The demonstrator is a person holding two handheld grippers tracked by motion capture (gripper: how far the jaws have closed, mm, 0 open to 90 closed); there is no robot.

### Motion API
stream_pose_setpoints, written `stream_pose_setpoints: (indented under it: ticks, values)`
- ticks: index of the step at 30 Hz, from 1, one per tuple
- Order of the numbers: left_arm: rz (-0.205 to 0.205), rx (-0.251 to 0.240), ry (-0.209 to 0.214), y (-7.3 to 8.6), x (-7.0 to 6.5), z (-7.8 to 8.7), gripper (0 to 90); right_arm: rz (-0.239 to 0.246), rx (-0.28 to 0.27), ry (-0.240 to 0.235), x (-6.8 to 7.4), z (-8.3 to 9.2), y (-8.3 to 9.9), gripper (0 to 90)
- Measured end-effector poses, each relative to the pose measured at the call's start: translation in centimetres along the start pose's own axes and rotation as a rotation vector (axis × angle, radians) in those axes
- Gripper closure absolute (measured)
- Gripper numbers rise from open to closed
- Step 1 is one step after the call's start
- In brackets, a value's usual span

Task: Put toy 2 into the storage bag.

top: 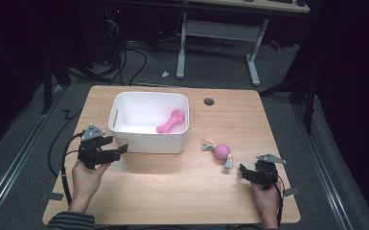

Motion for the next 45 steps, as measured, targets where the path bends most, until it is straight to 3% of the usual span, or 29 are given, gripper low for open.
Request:
stream_pose_setpoints:
  ticks: [14, 34, 41, 45]
  values:
    - [0.027, 0.02, -0.014, 3.6, 0.5, -1.7, 30.8, 0.002, -0.001, 0.0, 0.0, 0.0, 0.0, 22.9]
    - [0.015, 0.091, -0.005, 5.9, -0.1, -5.6, 30.5, 0.002, 0.0, 0.001, 0.0, 0.0, 0.0, 22.9]
    - [-0.024, 0.13, -0.016, 6.3, -0.4, -6.6, 30.3, 0.002, 0.001, 0.001, 0.0, 0.0, 0.0, 22.9]
    - [-0.023, 0.135, -0.02, 6.8, -0.4, -7.1, 30.3, 0.002, 0.0, 0.001, 0.0, 0.0, 0.0, 22.9]
Point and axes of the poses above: each handheld gripper's, and its own axes: z roughly backward along the jaws, y roughly out of its underside, x roughly to its left, the point moved 7 cm from there along -z, roughly forward along the jaws, and after that the axes turned 11 degrees about y, right-handed, at the moved point
